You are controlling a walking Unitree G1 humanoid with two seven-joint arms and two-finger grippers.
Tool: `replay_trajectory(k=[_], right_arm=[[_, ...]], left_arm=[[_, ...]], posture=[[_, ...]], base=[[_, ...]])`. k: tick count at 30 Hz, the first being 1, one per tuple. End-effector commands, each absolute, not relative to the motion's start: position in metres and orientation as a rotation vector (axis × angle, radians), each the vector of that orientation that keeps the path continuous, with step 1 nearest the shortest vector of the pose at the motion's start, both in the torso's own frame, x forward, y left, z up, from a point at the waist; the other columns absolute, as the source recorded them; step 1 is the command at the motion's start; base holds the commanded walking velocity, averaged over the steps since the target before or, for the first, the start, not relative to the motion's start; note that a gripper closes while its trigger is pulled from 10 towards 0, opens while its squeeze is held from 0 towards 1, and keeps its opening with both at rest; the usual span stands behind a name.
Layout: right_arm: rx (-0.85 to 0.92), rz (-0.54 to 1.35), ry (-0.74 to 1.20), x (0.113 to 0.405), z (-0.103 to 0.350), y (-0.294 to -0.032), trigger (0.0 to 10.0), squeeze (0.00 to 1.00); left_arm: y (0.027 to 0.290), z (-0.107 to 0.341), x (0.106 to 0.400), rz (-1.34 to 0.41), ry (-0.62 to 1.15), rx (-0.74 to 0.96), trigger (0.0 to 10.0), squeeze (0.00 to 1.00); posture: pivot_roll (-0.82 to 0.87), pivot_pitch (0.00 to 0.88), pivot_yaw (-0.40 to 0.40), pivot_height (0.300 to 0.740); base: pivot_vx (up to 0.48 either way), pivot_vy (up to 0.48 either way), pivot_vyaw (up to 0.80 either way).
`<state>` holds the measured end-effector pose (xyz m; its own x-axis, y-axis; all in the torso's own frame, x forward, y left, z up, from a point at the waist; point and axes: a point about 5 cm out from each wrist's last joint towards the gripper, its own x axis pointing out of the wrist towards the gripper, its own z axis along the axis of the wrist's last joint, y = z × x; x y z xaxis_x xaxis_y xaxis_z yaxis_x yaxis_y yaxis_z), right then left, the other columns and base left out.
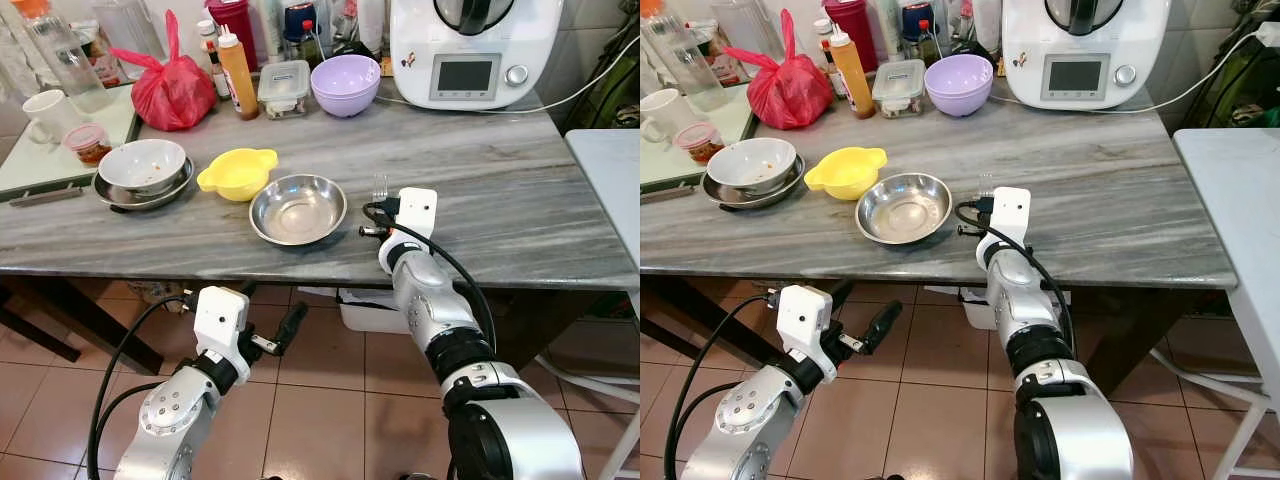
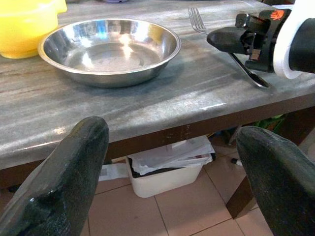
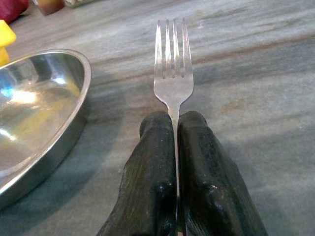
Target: Setting the table
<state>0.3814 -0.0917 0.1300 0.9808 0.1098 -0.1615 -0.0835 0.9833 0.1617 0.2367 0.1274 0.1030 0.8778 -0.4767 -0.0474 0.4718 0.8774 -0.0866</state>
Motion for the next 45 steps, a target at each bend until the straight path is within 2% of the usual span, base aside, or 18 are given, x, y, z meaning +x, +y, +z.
replay_trajectory(k=[1, 14, 15, 16, 17, 27, 45], right_arm=[[0.165, 0.105, 0.163, 0.384, 0.134, -0.087, 10.0, 0.0], [0.172, 0.106, 0.205, 0.387, 0.131, -0.084, 10.0, 0.0], [0.173, 0.109, 0.202, 0.387, 0.132, -0.084, 10.0, 0.49], [0.173, 0.112, 0.199, 0.387, 0.133, -0.083, 10.0, 0.49], [0.171, 0.114, 0.197, 0.387, 0.133, -0.083, 10.0, 1.0], [0.151, 0.123, 0.192, 0.388, 0.133, -0.083, 10.0, 1.0], [0.109, 0.111, 0.171, 0.388, 0.133, -0.089, 10.0, 1.0]], left_arm=[[0.128, 0.105, 0.236, -0.5, 0.067, -0.056, 10.0, 0.0], [0.127, 0.104, 0.236, -0.506, 0.07, -0.05, 10.0, 0.0], [0.127, 0.104, 0.236, -0.506, 0.07, -0.05, 10.0, 0.0], [0.127, 0.104, 0.236, -0.505, 0.07, -0.049, 10.0, 0.0], [0.127, 0.104, 0.237, -0.505, 0.07, -0.049, 10.0, 0.0], [0.12, 0.115, 0.238, -0.558, 0.022, -0.12, 10.0, 0.0], [0.119, 0.117, 0.243, -0.565, 0.013, -0.113, 10.0, 0.0]], posture=[[-0.03, 0.144, 0.116, 0.74], [-0.03, 0.145, 0.116, 0.74], [-0.03, 0.145, 0.116, 0.74], [-0.03, 0.145, 0.116, 0.74], [-0.03, 0.144, 0.116, 0.74], [-0.04, 0.133, 0.11, 0.74], [-0.05, 0.119, 0.11, 0.74]], base=[[0.0, 0.0, 0.0], [0.0, 0.0, 0.0], [0.0, 0.0, 0.0], [0.0, 0.0, 0.0], [0.0, 0.0, 0.0], [0.0, 0.0, 0.0], [0.0, 0.0, 0.0]])
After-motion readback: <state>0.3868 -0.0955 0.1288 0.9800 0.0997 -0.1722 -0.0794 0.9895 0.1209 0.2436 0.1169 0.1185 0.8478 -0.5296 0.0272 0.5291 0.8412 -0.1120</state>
